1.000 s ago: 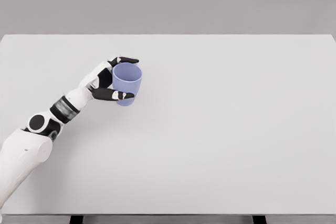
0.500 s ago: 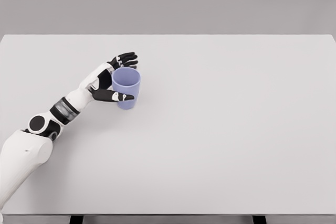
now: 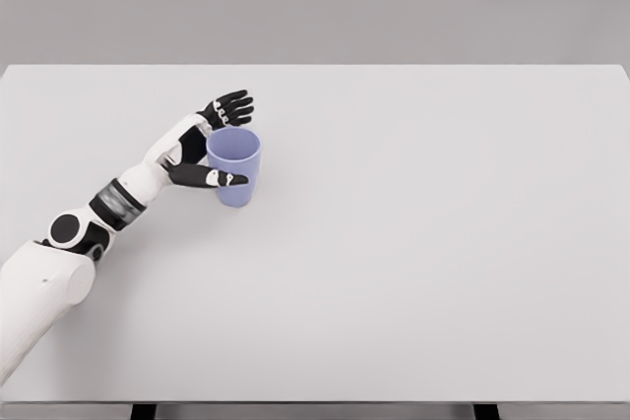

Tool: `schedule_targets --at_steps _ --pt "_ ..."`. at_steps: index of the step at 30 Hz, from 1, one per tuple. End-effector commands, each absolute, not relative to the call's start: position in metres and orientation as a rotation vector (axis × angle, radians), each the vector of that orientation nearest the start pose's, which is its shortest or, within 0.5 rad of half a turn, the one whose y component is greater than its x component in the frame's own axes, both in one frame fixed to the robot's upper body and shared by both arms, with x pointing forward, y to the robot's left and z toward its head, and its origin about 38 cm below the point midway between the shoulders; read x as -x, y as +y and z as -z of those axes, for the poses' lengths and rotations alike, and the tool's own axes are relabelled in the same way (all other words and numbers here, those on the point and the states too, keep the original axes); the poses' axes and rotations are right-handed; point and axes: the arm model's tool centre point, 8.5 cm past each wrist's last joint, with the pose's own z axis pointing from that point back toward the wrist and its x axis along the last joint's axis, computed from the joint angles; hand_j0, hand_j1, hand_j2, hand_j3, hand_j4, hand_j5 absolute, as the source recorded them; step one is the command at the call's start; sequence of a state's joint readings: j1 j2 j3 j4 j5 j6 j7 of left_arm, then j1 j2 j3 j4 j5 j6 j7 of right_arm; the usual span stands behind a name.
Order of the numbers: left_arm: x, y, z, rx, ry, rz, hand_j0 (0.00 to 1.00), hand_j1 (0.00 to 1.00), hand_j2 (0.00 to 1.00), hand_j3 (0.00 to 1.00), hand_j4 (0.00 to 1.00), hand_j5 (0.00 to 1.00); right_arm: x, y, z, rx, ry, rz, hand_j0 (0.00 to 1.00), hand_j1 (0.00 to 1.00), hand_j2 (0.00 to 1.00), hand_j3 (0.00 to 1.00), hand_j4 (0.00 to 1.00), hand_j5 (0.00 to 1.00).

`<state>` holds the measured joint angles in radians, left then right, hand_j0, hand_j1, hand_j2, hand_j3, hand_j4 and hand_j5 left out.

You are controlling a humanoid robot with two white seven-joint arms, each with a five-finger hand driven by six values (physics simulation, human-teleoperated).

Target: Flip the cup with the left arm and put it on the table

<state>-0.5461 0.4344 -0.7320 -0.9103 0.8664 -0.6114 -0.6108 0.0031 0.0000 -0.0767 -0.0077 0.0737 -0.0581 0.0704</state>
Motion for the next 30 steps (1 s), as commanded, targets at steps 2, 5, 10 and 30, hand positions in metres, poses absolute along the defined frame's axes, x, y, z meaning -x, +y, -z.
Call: schedule_targets --at_steps 2,5,10,30 --pt "-0.455 0.268 -0.087 0.611 -1.728 0.618 1.00 1.00 1.00 1.00 1.00 1.00 -0.007 -0.266 0.262 0.017 -0.063 -0.002 1.00 1.00 1.00 1.00 1.00 1.00" --pt "-0.456 0.276 -0.092 0.594 -1.738 0.613 1.00 1.00 1.00 1.00 1.00 1.00 -0.007 -0.266 0.262 0.017 -0.063 -0.002 1.00 1.00 1.00 1.00 1.00 1.00" --pt "-0.458 0.302 -0.104 0.541 -1.757 0.613 1.00 1.00 1.00 1.00 1.00 1.00 -0.006 -0.266 0.262 0.017 -0.061 -0.002 1.00 1.00 1.00 1.00 1.00 1.00" --pt "-0.443 0.282 -0.107 0.567 -1.747 0.765 1.00 1.00 1.00 1.00 1.00 1.00 -0.007 -0.266 0.262 0.017 -0.063 -0.002 1.00 1.00 1.00 1.00 1.00 1.00"
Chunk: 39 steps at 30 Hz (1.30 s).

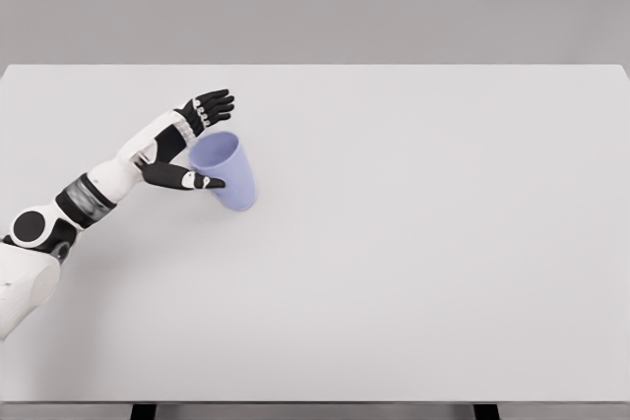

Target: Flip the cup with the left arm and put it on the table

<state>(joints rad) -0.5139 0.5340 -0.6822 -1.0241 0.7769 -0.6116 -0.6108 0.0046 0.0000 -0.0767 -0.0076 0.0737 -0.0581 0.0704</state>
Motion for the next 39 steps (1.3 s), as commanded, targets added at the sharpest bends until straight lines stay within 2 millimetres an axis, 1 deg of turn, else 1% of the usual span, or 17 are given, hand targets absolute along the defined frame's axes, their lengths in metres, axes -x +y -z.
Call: schedule_targets --at_steps 1,3,8,21,22,23,24,25,26,27,28,30,31,32,34,37,39 --pt "-0.443 0.281 -0.107 0.568 -1.746 0.766 1.00 1.00 1.00 1.00 1.00 1.00 -0.007 -0.266 0.262 0.017 -0.063 -0.002 1.00 1.00 1.00 1.00 1.00 1.00" --pt "-0.442 0.275 -0.111 0.585 -1.760 0.775 1.00 1.00 1.00 1.00 1.00 1.00 -0.007 -0.266 0.262 0.017 -0.063 -0.002 1.00 1.00 1.00 1.00 1.00 1.00" --pt "-0.443 0.275 -0.124 0.591 -1.785 0.798 1.00 1.00 1.00 1.00 1.00 1.00 -0.007 -0.266 0.262 0.017 -0.063 -0.002 1.00 1.00 1.00 1.00 1.00 1.00" --pt "-0.446 0.275 -0.131 0.586 -1.799 0.805 1.00 1.00 1.00 1.00 1.00 1.00 -0.007 -0.266 0.262 0.017 -0.063 -0.002 1.00 1.00 1.00 1.00 1.00 1.00" --pt "-0.455 0.287 -0.150 0.546 -1.823 0.838 1.00 1.00 1.00 1.00 1.00 1.00 -0.006 -0.266 0.262 0.017 -0.061 -0.002 1.00 1.00 1.00 1.00 1.00 1.00" --pt "-0.460 0.319 -0.173 0.448 -1.824 0.895 1.00 1.00 1.00 1.00 1.00 1.00 -0.007 -0.266 0.262 0.017 -0.063 -0.002 1.00 1.00 1.00 1.00 1.00 1.00" --pt "-0.462 0.344 -0.191 0.356 -1.812 0.956 1.00 1.00 1.00 1.00 1.00 1.00 -0.007 -0.266 0.262 0.017 -0.061 -0.002 1.00 1.00 1.00 1.00 1.00 1.00" --pt "-0.467 0.368 -0.217 0.221 -1.785 1.075 1.00 1.00 1.00 1.00 1.00 1.00 -0.007 -0.266 0.262 0.017 -0.063 -0.002 1.00 1.00 1.00 1.00 1.00 1.00" --pt "-0.464 0.393 -0.232 0.059 -1.682 1.247 1.00 1.00 1.00 1.00 1.00 1.00 -0.007 -0.266 0.262 0.017 -0.063 -0.002 1.00 1.00 1.00 1.00 1.00 1.00" --pt "-0.463 0.405 -0.244 -0.053 -1.603 1.379 1.00 1.00 1.00 1.00 1.00 1.00 -0.007 -0.266 0.262 0.017 -0.063 -0.002 1.00 1.00 1.00 1.00 1.00 1.00" --pt "-0.468 0.411 -0.261 -0.181 -1.531 1.512 1.00 1.00 1.00 1.00 1.00 1.00 -0.007 -0.266 0.262 0.017 -0.063 -0.002 1.00 1.00 1.00 1.00 1.00 1.00" --pt "-0.467 0.432 -0.284 -0.365 -1.400 1.656 1.00 1.00 1.00 1.00 1.00 1.00 -0.007 -0.266 0.262 0.017 -0.061 -0.002 1.00 1.00 1.00 1.00 1.00 1.00" --pt "-0.467 0.424 -0.279 -0.389 -1.349 1.731 1.00 1.00 1.00 1.00 1.00 1.00 -0.007 -0.266 0.262 0.017 -0.063 -0.002 1.00 1.00 1.00 1.00 1.00 1.00" --pt "-0.465 0.412 -0.262 -0.382 -1.267 1.829 1.00 1.00 1.00 1.00 1.00 1.00 -0.007 -0.266 0.262 0.017 -0.061 -0.002 1.00 1.00 1.00 1.00 1.00 1.00" --pt "-0.469 0.387 -0.239 -0.338 -1.227 1.909 1.00 1.00 1.00 1.00 1.00 1.00 -0.007 -0.266 0.262 0.017 -0.063 -0.002 1.00 1.00 1.00 1.00 1.00 1.00" --pt "-0.470 0.381 -0.235 -0.325 -1.232 1.914 1.00 1.00 1.00 1.00 1.00 1.00 -0.007 -0.266 0.262 0.017 -0.063 -0.002 1.00 1.00 1.00 1.00 1.00 1.00" --pt "-0.470 0.382 -0.235 -0.326 -1.230 1.911 1.00 1.00 1.00 1.00 1.00 1.00 -0.007 -0.266 0.262 0.017 -0.063 -0.002 1.00 1.00 1.00 1.00 1.00 1.00"
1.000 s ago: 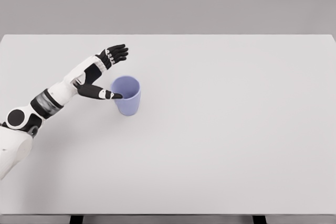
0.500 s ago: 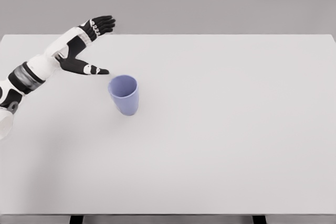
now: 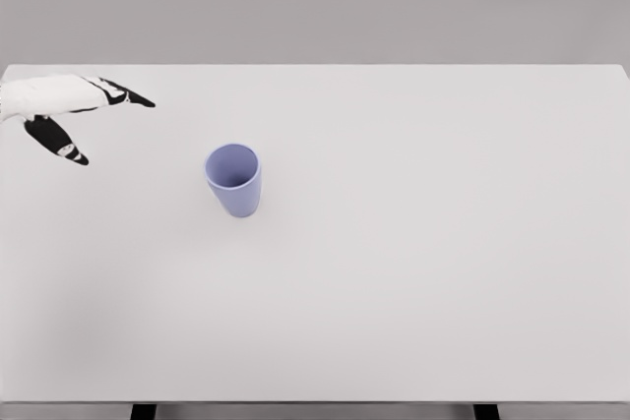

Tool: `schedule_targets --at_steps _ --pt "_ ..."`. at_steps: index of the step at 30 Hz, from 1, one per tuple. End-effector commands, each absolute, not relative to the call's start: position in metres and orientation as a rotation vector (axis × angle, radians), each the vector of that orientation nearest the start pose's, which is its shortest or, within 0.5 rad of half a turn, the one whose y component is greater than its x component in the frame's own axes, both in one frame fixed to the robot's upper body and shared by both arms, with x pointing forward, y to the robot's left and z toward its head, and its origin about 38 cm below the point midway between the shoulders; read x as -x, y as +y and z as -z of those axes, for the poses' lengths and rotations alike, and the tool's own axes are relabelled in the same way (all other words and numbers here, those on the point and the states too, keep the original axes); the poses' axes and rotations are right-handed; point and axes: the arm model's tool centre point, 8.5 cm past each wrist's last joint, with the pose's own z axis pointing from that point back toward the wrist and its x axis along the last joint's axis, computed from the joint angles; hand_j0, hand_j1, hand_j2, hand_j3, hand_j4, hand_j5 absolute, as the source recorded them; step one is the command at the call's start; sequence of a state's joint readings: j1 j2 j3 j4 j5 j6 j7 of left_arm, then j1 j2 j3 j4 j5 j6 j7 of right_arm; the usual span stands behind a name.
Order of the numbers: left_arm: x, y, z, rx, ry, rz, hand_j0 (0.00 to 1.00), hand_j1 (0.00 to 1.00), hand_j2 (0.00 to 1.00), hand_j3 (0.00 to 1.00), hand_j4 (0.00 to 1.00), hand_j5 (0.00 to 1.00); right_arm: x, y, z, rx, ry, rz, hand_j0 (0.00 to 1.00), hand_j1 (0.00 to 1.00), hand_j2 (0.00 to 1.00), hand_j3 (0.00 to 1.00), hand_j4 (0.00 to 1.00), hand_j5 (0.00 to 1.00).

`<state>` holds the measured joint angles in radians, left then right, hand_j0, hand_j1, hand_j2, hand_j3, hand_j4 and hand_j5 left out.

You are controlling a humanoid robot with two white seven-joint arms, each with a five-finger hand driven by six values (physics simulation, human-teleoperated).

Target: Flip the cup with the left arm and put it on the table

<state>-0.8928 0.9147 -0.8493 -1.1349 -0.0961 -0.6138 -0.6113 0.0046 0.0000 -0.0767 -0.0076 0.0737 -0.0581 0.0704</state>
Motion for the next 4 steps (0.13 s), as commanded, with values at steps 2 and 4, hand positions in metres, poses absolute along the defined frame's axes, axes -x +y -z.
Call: schedule_targets --at_steps 2,4 --pt "-0.4701 0.3821 -0.2352 -0.325 -1.232 1.910 1.00 1.00 1.00 1.00 1.00 1.00 -0.0068 -0.2659 0.2623 0.017 -0.063 -0.002 1.00 1.00 1.00 1.00 1.00 1.00" --pt "-0.4701 0.3821 -0.2352 -0.325 -1.232 1.910 1.00 1.00 1.00 1.00 1.00 1.00 -0.0068 -0.2659 0.2623 0.017 -0.063 -0.002 1.00 1.00 1.00 1.00 1.00 1.00"
